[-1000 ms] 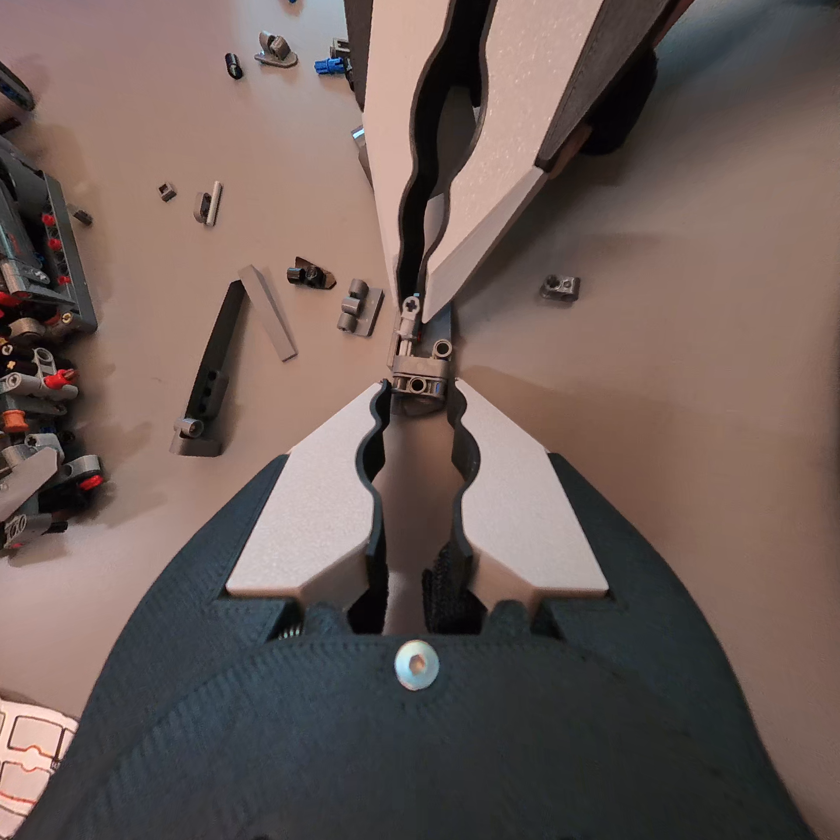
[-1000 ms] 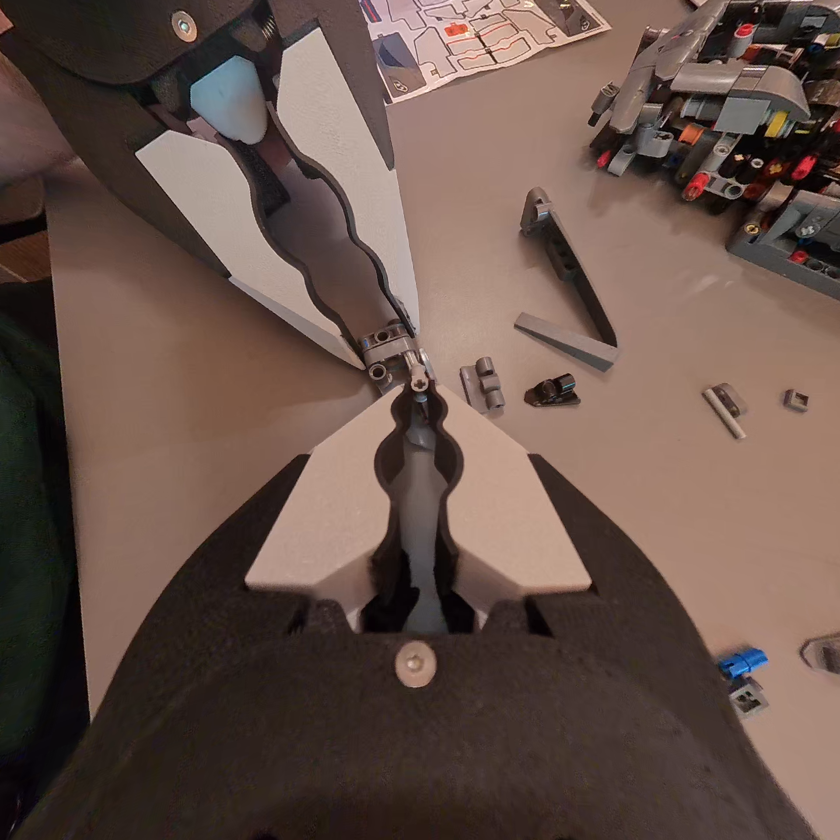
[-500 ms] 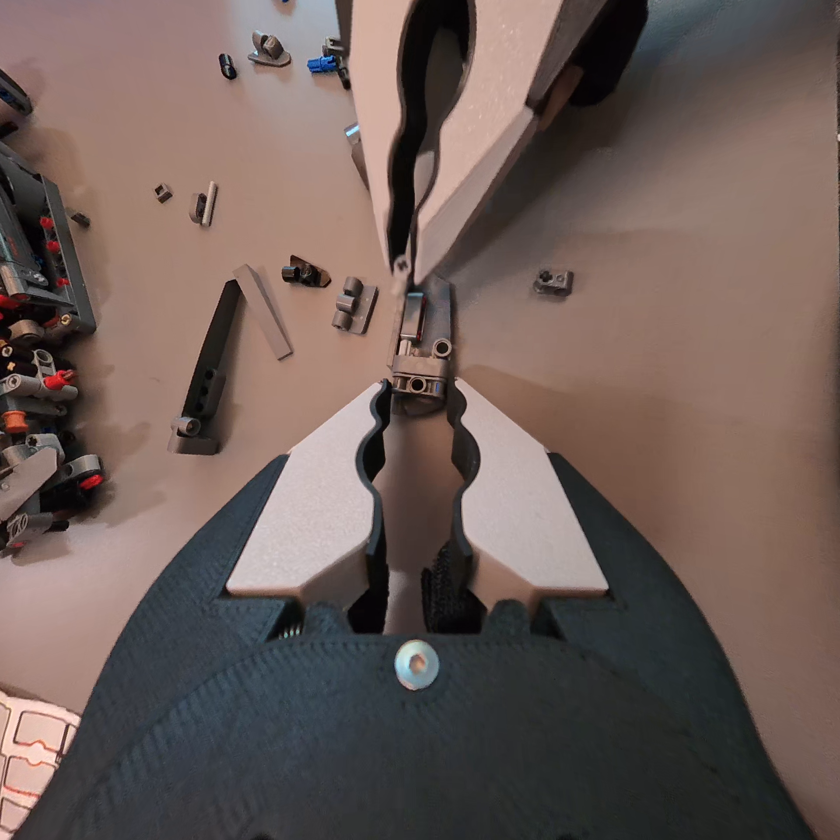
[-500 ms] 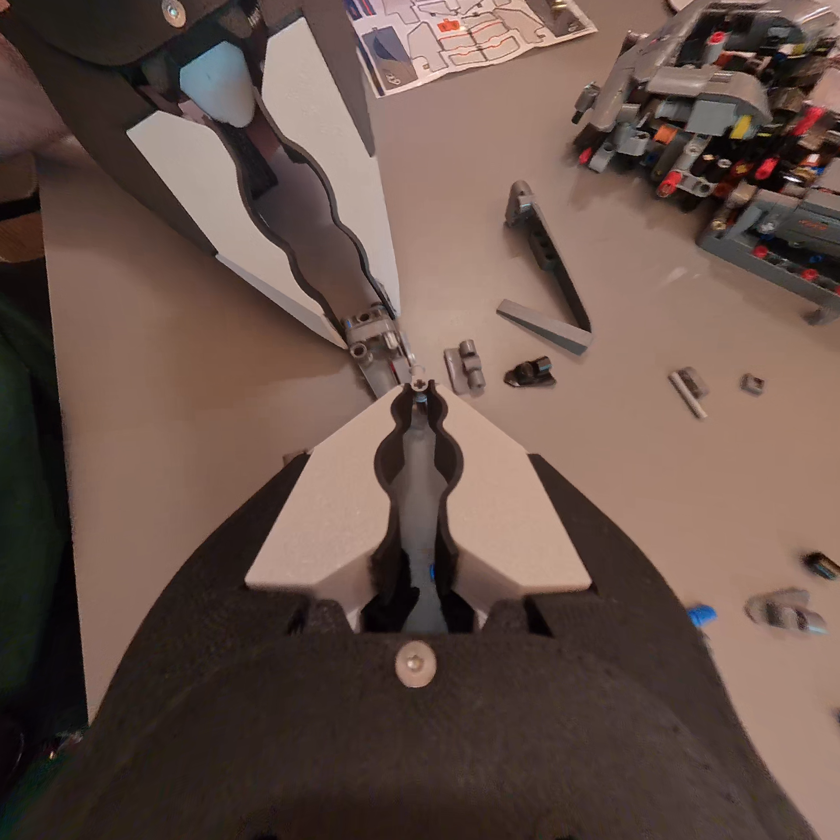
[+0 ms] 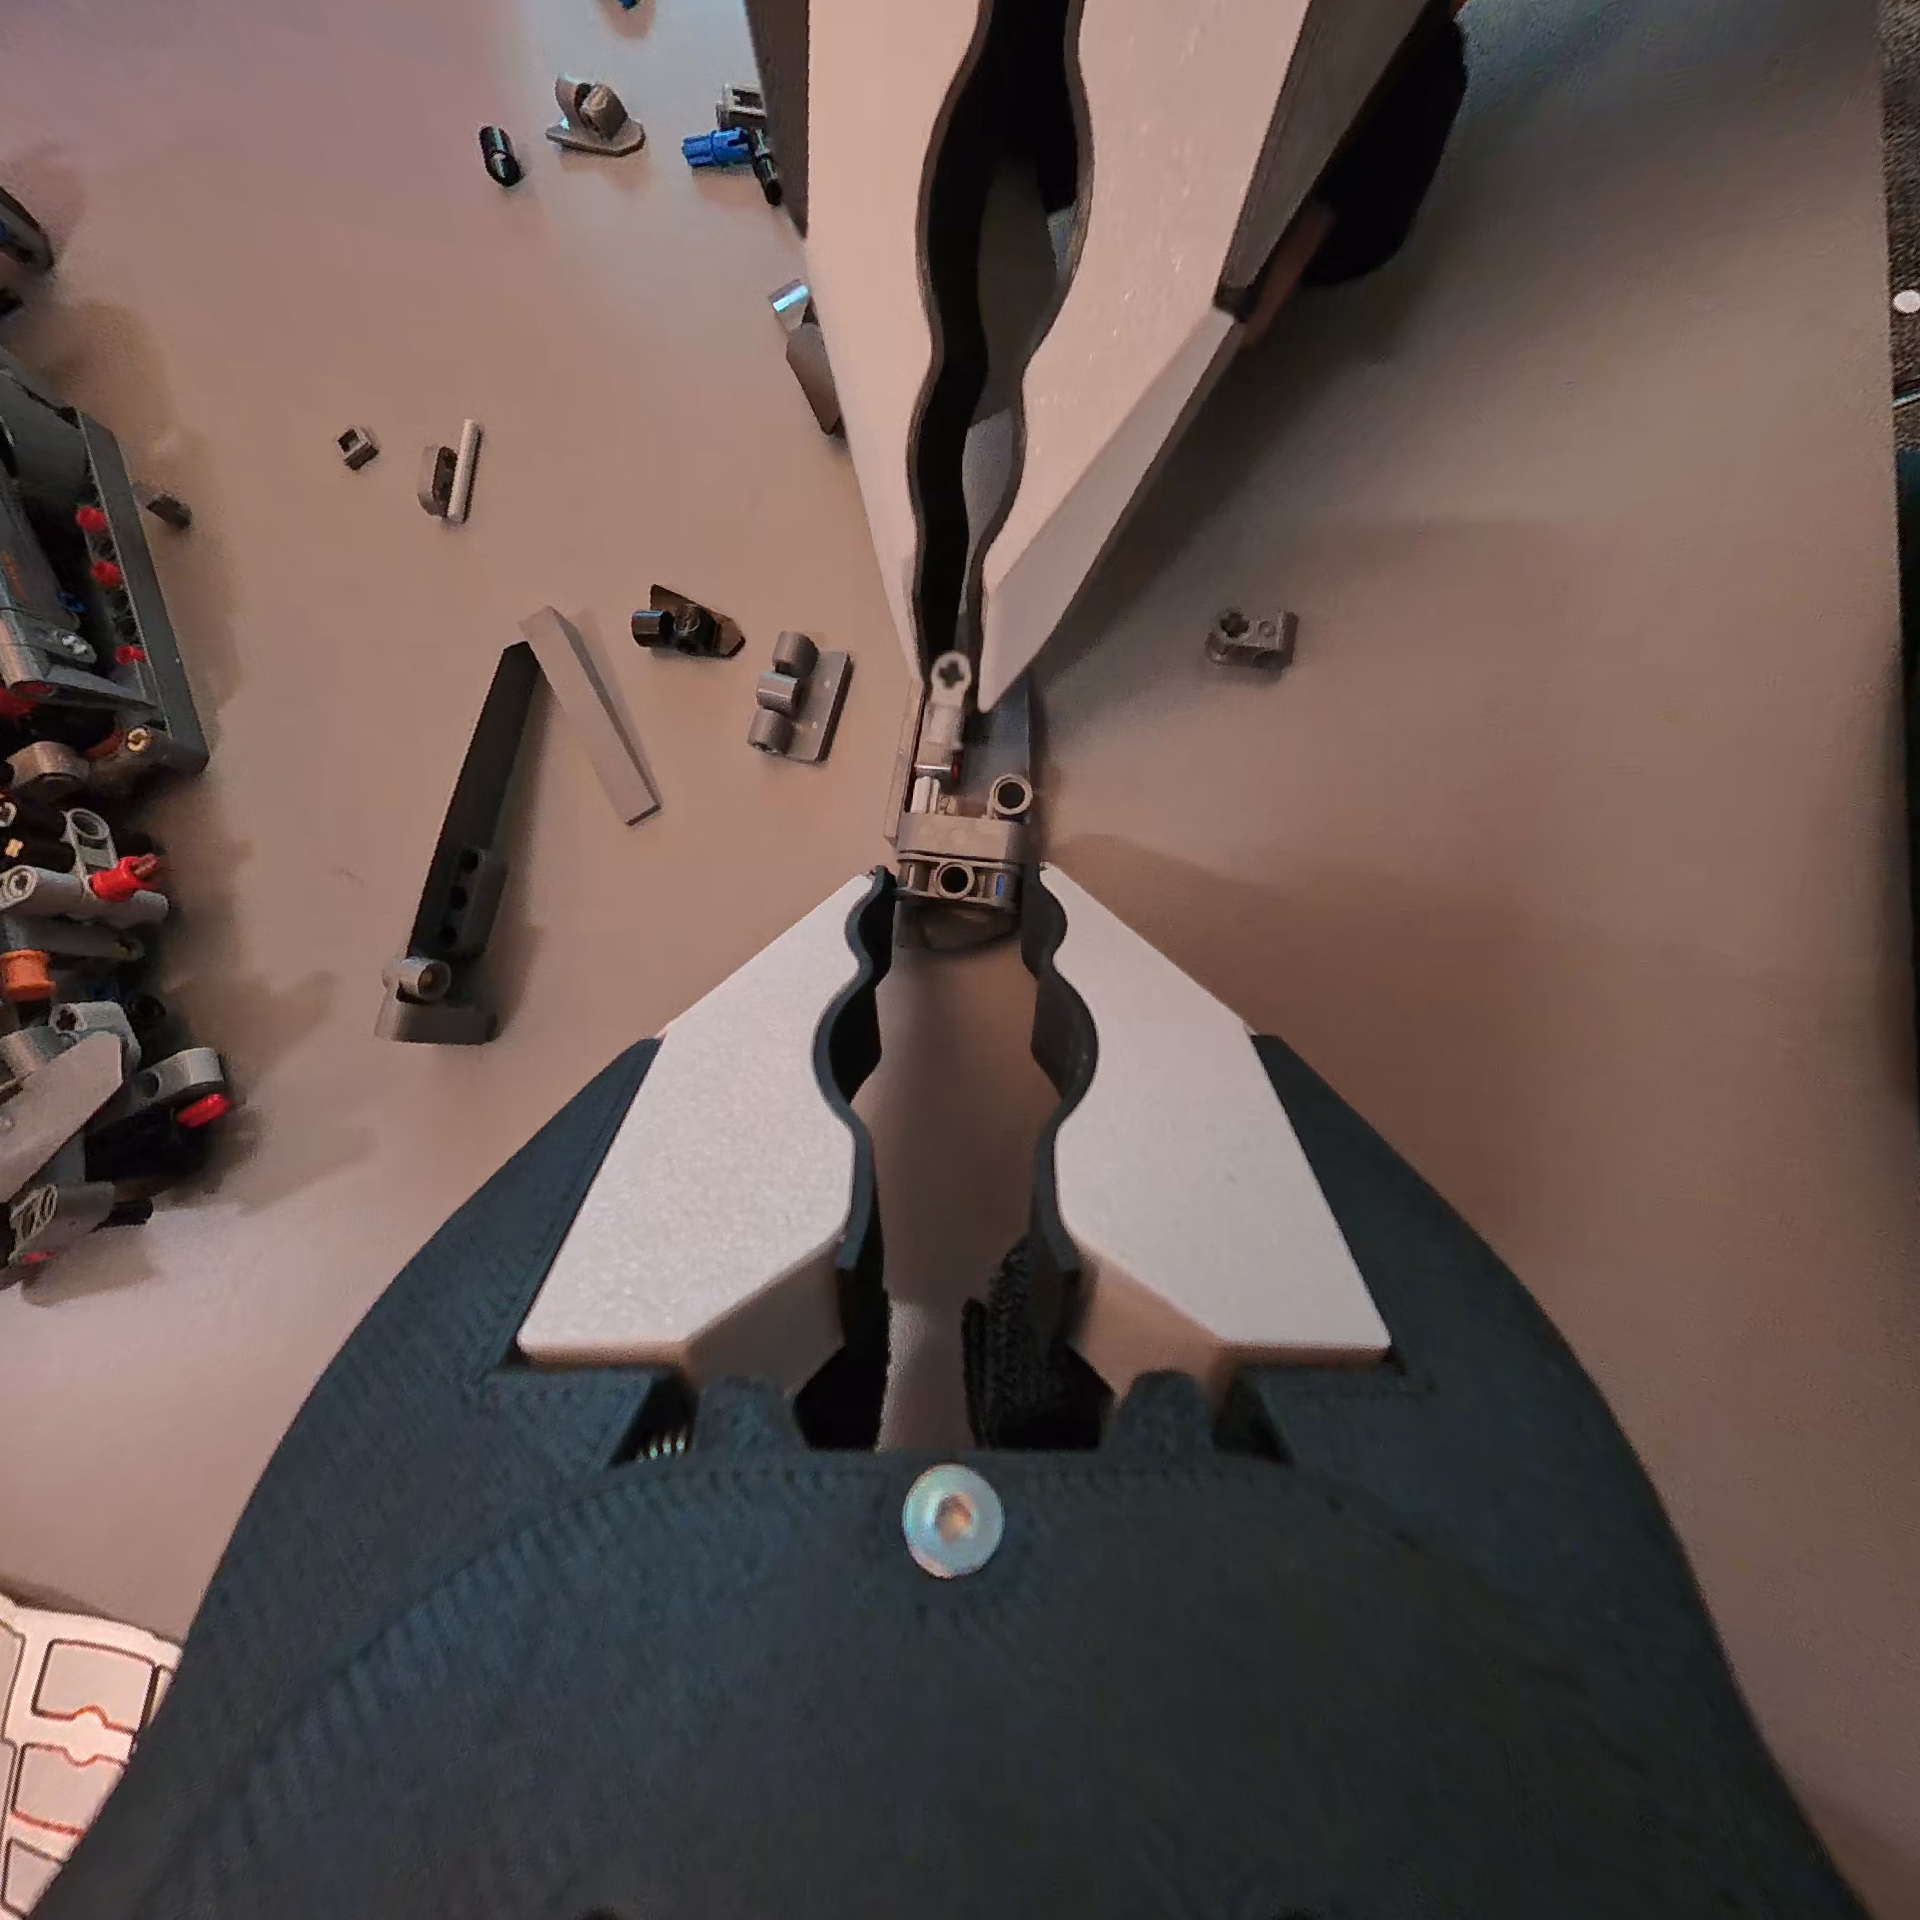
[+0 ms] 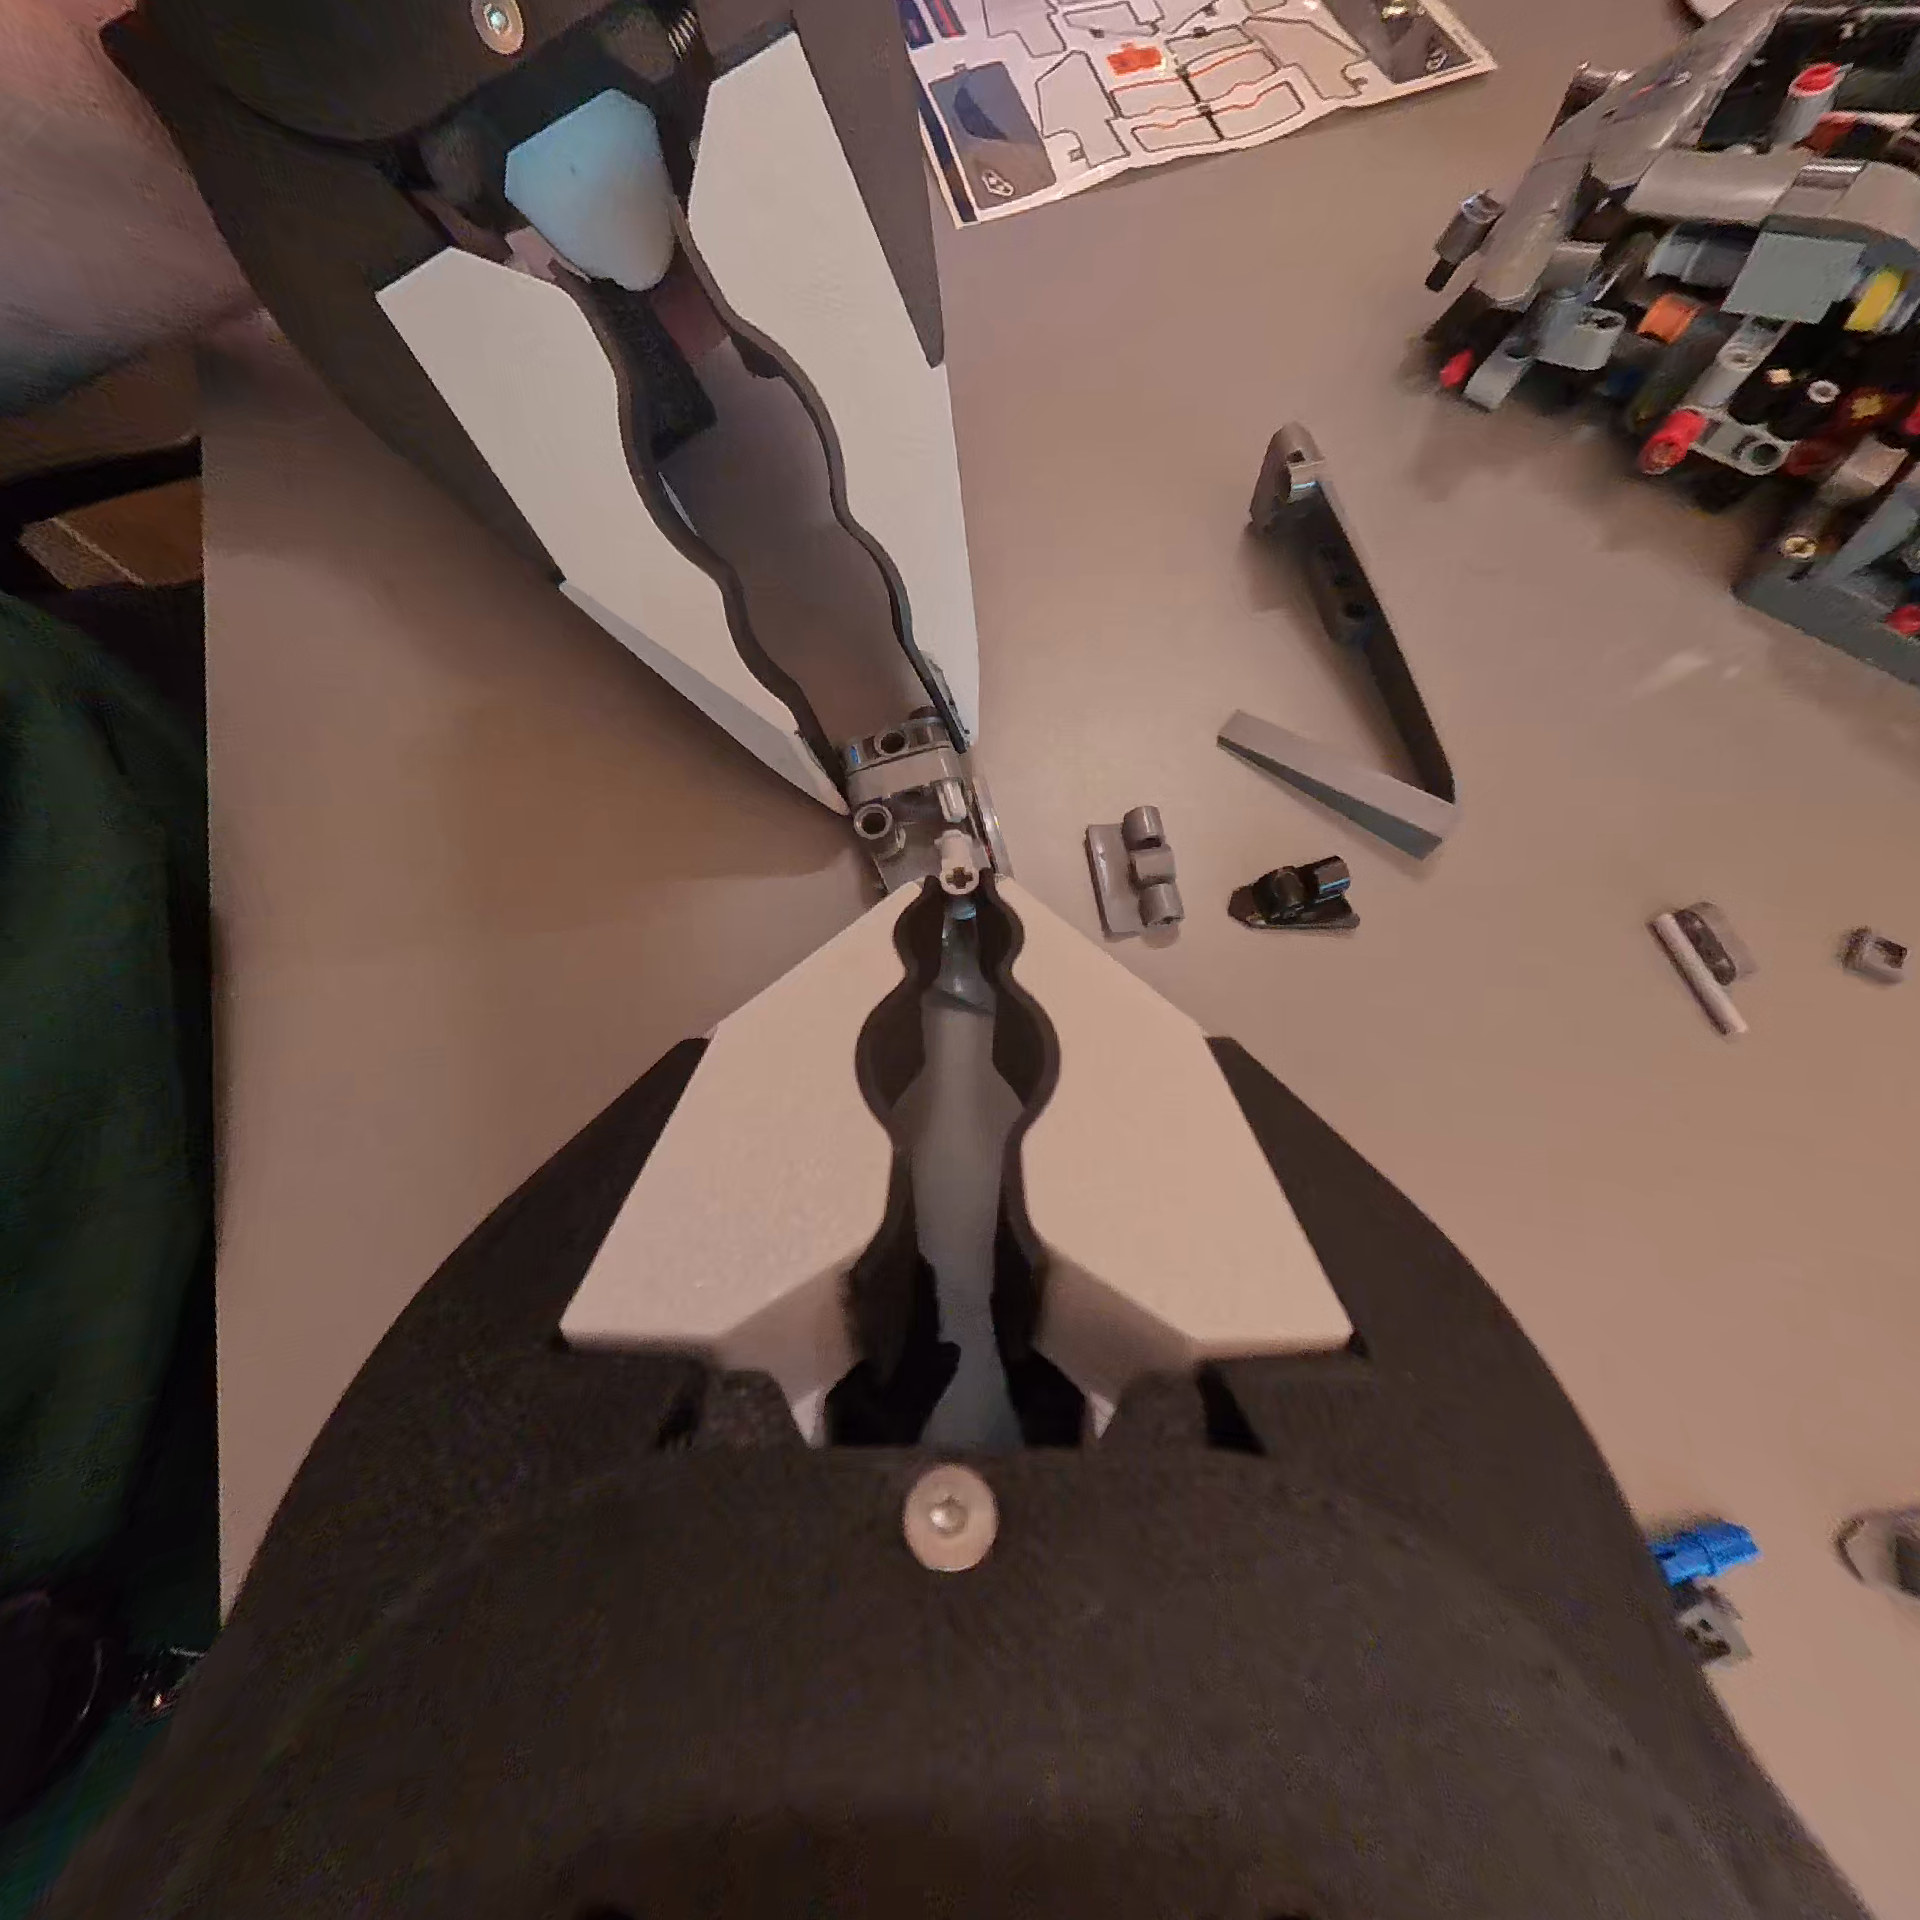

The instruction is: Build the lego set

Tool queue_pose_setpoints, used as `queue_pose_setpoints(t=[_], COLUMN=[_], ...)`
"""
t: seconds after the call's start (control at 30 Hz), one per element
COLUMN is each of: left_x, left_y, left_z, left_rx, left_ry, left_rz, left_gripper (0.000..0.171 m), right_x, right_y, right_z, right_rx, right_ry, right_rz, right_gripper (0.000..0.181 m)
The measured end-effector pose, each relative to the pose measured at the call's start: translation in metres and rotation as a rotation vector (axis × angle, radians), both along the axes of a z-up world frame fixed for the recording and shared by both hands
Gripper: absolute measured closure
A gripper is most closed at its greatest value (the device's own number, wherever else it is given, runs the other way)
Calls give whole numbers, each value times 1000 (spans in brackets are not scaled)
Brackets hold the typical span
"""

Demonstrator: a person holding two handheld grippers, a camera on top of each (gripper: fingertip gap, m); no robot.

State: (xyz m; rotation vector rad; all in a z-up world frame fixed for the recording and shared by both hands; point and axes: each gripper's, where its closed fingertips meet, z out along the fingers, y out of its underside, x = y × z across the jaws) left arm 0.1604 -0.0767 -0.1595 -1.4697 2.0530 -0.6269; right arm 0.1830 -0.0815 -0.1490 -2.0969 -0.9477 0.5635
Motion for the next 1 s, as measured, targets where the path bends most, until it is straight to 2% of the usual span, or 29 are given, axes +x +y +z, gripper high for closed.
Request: queue_pose_setpoints(t=[0.43,0.63,1.0], left_x=[1,1,0], left_y=[0,0,0], left_z=[0,0,0], left_rx=[1,5,12], left_ry=[-4,-9,-32], left_rz=[-10,-18,-40], left_gripper=[149,150,150], right_x=[-5,-5,-7], right_y=[5,5,6], right_z=[-3,-4,-4], right_rx=[-31,-100,-100], right_ry=[-3,28,-9], right_rz=[17,22,108], right_gripper=[178,178,178])
